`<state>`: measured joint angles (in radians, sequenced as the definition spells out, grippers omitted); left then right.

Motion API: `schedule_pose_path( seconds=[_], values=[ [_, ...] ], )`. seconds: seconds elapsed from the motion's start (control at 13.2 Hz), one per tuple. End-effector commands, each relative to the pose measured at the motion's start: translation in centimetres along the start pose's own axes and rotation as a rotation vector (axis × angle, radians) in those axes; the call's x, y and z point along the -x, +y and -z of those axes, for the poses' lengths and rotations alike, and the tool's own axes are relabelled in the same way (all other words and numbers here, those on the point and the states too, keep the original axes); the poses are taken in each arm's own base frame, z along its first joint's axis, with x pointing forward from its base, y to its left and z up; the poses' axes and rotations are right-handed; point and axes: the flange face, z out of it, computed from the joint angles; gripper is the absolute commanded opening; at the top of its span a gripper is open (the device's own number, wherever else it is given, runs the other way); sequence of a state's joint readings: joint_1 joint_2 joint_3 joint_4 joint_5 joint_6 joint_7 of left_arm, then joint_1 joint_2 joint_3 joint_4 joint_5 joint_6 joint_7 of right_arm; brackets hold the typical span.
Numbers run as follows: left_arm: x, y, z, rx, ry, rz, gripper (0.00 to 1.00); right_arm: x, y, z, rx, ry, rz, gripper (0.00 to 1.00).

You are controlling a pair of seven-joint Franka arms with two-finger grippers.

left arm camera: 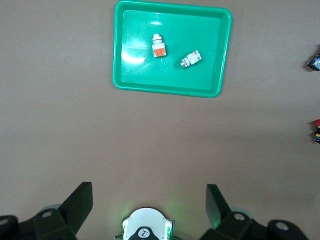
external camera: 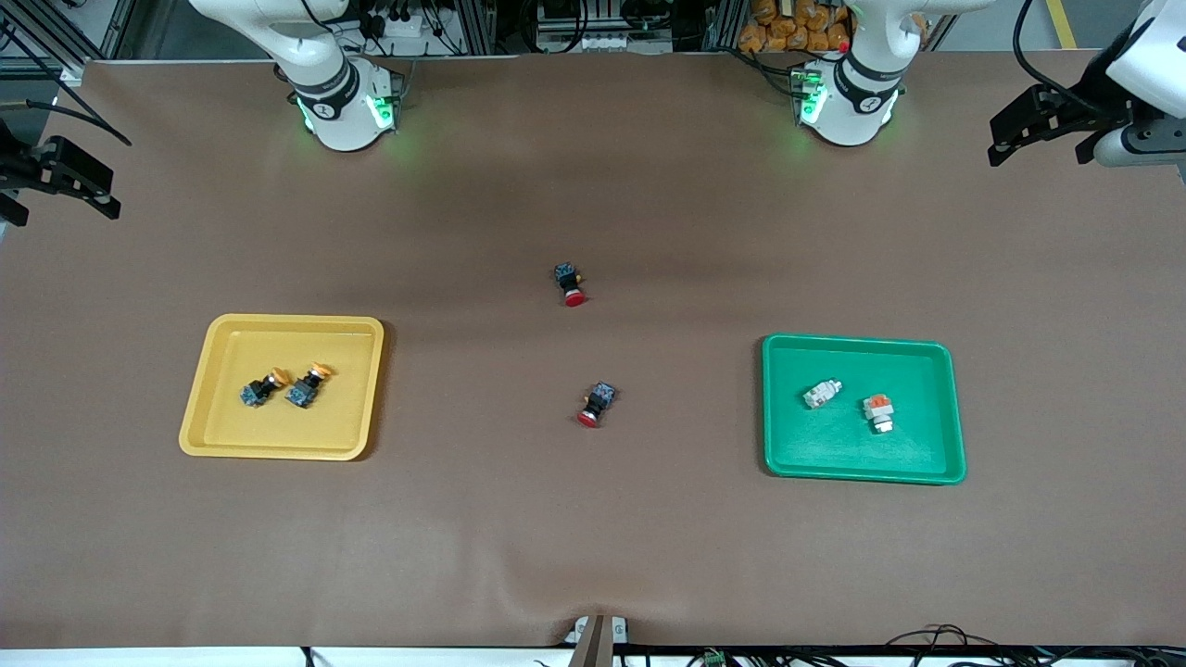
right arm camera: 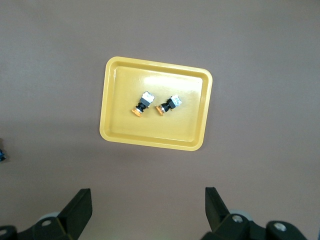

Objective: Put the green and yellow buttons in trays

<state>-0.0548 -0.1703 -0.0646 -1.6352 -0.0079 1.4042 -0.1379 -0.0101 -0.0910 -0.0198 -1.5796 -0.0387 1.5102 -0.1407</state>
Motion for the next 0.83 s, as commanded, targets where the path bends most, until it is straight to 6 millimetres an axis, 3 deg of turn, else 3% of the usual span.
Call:
schedule_pose_path(
  seconds=[0.0, 0.76],
  values=[
    [0.7, 0.0, 0.0, -0.002, -0.008, 0.014, 1.0, 0.0, -0.2, 0.4, -0.019, 0.016, -0.001, 1.0],
    [-1.0, 0.1, 0.2, 0.003, 0.001, 0.013, 1.0, -0.1, -0.1, 0.2, -0.066, 0.025, -0.007, 1.0]
  ],
)
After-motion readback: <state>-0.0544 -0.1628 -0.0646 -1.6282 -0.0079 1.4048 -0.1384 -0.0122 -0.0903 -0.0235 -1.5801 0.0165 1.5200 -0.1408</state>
